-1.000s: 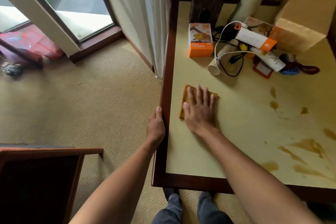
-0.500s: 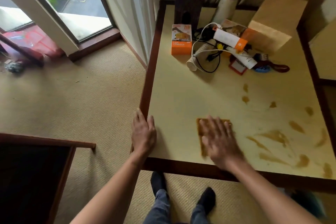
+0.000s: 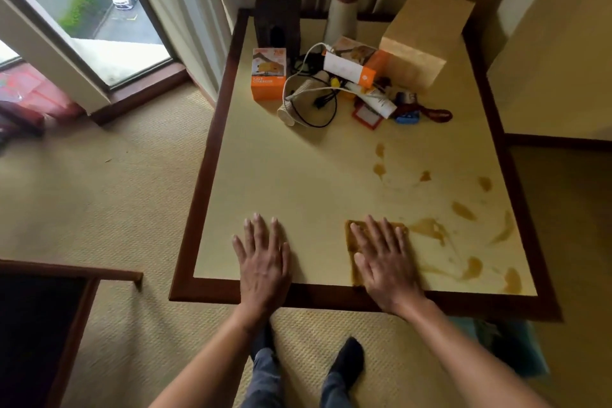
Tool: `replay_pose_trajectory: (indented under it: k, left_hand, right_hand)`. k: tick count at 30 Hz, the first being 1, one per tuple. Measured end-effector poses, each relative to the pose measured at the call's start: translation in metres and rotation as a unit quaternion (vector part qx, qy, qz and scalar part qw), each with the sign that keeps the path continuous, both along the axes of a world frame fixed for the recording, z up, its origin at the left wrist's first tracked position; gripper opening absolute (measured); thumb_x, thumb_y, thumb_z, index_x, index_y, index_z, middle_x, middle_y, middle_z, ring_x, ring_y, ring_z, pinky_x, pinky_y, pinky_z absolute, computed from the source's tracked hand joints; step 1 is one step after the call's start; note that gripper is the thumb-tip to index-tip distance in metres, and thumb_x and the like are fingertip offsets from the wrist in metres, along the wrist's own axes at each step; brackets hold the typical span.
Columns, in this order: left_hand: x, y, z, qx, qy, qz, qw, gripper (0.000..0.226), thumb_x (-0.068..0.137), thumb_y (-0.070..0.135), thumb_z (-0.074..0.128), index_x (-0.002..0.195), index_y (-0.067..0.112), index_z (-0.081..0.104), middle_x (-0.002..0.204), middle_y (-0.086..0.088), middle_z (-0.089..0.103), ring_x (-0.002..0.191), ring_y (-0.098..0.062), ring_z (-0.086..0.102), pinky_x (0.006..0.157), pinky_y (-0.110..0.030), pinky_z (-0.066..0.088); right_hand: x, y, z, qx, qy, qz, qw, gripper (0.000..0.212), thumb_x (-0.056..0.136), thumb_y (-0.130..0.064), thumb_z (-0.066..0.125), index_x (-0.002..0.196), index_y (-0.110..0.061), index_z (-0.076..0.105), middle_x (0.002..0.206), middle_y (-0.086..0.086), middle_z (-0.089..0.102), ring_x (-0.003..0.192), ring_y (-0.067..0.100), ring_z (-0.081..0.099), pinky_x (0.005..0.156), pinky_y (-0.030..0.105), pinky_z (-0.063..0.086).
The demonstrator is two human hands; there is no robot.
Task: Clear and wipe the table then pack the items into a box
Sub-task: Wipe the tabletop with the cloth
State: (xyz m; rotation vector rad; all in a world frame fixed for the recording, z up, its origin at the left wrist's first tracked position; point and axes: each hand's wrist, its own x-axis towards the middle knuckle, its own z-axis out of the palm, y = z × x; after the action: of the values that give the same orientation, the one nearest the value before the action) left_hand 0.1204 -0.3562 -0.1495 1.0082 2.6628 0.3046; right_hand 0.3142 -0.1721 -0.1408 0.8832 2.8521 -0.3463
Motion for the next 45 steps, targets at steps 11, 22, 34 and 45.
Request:
replay_pose_trajectory:
  k: [11,22,34,45]
  left_hand:
    - [0.038,0.024,-0.008,-0.038,0.027,-0.065,0.997,0.069,0.105,0.051,0.011,0.163,0.017,-0.006,0.168,-0.016,-0.018,0.155,-0.031,-0.023,0.124,-0.059,-0.008]
    - [0.070,0.064,0.001,-0.018,0.012,-0.124,0.992,0.072,0.103,0.054,0.017,0.163,0.018,-0.002,0.169,-0.016,-0.016,0.155,-0.032,-0.020,0.124,-0.061,-0.006]
    - [0.076,0.079,0.002,-0.063,0.037,-0.138,0.988,0.083,0.096,0.062,0.026,0.163,0.016,0.013,0.170,-0.021,0.001,0.157,-0.039,-0.007,0.122,-0.066,0.001]
    - [0.076,0.094,0.008,-0.044,0.034,-0.134,0.989,0.085,0.098,0.068,0.016,0.163,0.018,-0.009,0.169,-0.015,-0.019,0.156,-0.031,-0.019,0.124,-0.062,-0.002]
  right_hand:
    - [-0.012,-0.013,0.000,-0.020,0.016,0.018,1.000,0.063,0.104,-0.047,0.021,0.161,-0.032,-0.004,0.169,0.002,-0.013,0.155,0.026,-0.016,0.124,0.052,-0.008]
    - [0.111,0.085,0.000,0.001,-0.005,-0.098,0.995,0.059,0.104,-0.049,0.008,0.160,-0.035,-0.002,0.170,0.001,-0.004,0.156,0.023,-0.010,0.125,0.055,0.002]
    - [0.143,0.083,-0.006,-0.021,0.022,-0.148,0.989,0.061,0.103,-0.047,0.010,0.161,-0.031,-0.003,0.170,0.004,-0.007,0.156,0.026,-0.011,0.125,0.054,-0.004]
    - [0.105,0.217,-0.007,0.017,-0.014,-0.211,0.977,0.061,0.103,-0.052,0.005,0.160,-0.033,-0.007,0.170,0.004,-0.004,0.156,0.028,-0.008,0.125,0.053,-0.003]
